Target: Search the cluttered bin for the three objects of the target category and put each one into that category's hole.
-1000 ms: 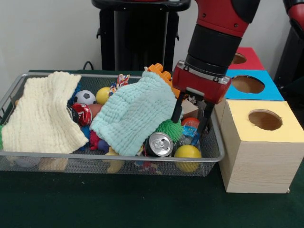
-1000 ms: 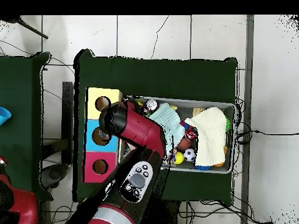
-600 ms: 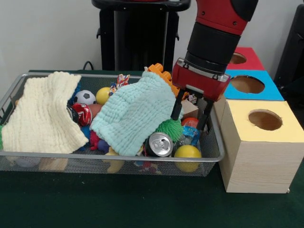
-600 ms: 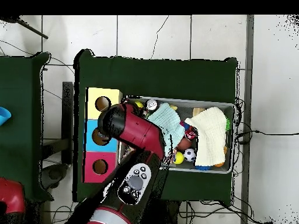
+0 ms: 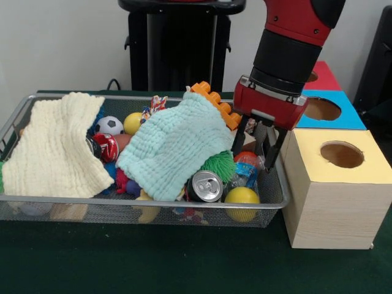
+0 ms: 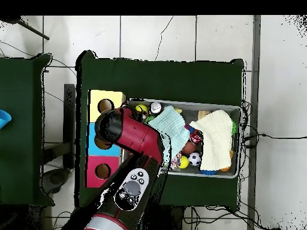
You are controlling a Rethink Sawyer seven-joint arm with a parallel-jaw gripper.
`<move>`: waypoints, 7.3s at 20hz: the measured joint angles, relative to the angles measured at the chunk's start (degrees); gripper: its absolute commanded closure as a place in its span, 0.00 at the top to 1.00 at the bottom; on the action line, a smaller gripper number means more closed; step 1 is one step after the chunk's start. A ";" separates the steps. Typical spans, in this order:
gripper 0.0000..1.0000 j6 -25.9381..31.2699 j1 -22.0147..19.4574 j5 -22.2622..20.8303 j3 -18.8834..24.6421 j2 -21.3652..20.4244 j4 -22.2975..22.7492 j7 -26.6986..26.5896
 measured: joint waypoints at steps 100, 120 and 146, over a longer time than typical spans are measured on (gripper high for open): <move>0.00 -8.06 -7.91 0.06 13.70 0.98 8.83 0.02; 0.00 10.23 -3.98 -4.00 7.69 -4.28 7.97 0.02; 0.00 16.02 -3.58 -7.83 7.03 -9.62 6.76 0.02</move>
